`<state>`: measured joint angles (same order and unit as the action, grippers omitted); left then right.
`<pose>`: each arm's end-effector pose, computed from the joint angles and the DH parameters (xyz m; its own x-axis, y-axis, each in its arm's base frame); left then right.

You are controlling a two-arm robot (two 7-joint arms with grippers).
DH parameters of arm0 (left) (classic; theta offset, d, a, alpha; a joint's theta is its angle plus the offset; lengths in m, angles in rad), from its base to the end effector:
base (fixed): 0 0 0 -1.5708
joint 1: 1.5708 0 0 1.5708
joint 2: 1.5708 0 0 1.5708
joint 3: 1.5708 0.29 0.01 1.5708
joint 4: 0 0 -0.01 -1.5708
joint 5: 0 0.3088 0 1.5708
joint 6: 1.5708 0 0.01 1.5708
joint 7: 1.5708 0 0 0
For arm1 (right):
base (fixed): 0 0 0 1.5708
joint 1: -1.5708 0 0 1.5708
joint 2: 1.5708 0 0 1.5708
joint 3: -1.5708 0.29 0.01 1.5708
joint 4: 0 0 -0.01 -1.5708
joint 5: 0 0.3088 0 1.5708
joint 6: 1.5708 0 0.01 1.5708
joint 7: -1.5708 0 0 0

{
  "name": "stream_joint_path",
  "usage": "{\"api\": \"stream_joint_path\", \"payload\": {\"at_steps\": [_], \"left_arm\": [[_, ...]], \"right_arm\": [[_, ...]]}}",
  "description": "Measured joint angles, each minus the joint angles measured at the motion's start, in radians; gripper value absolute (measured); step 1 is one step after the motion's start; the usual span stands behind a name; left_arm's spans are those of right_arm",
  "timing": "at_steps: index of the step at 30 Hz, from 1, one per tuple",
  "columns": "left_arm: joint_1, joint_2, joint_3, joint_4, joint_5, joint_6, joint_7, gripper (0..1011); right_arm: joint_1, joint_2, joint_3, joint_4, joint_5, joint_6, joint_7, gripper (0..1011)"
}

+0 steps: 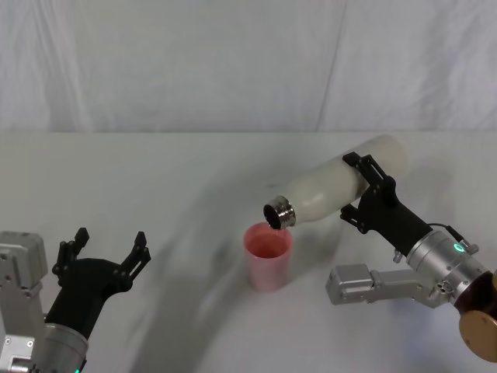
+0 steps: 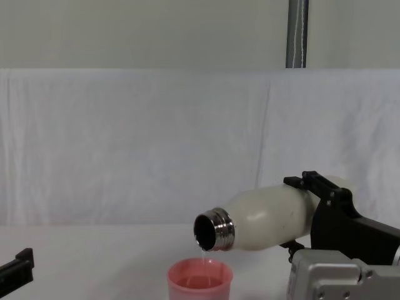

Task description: Grasp the thermos with one hand and pour water into the cup lid.

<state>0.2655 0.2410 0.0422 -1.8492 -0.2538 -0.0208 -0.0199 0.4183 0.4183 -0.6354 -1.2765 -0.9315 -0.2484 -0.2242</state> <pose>0.2529 0.0375 -0.2853 0.1246 0.9917 -0.0326 -0.9921 0.1240 -0.0175 0.4044 0.0122 -0.2939 -0.0240 -0.1371 0.9903 0.7945 0.5986 0.1021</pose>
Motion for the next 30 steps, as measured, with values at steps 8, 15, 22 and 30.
{"api": "stream_joint_path", "payload": {"at_steps": [8, 15, 22, 30], "left_arm": [[0.0, 0.0, 0.0, 0.0, 0.0, 0.0, 0.0, 1001], [0.0, 0.0, 0.0, 0.0, 0.0, 0.0, 0.0, 1001], [0.0, 0.0, 0.0, 0.0, 0.0, 0.0, 0.0, 1001], [0.0, 0.0, 0.0, 0.0, 0.0, 0.0, 0.0, 1001]], "right_arm": [[-0.002, -0.002, 0.009, -0.004, 0.033, -0.019, 0.017, 964], [-0.011, -0.005, 0.024, -0.019, 0.101, -0.061, 0.065, 964], [-0.038, -0.023, 0.067, -0.035, 0.21, -0.076, 0.122, 964], [-0.083, -0.066, 0.164, -0.065, 0.405, -0.073, 0.213, 964]]}}
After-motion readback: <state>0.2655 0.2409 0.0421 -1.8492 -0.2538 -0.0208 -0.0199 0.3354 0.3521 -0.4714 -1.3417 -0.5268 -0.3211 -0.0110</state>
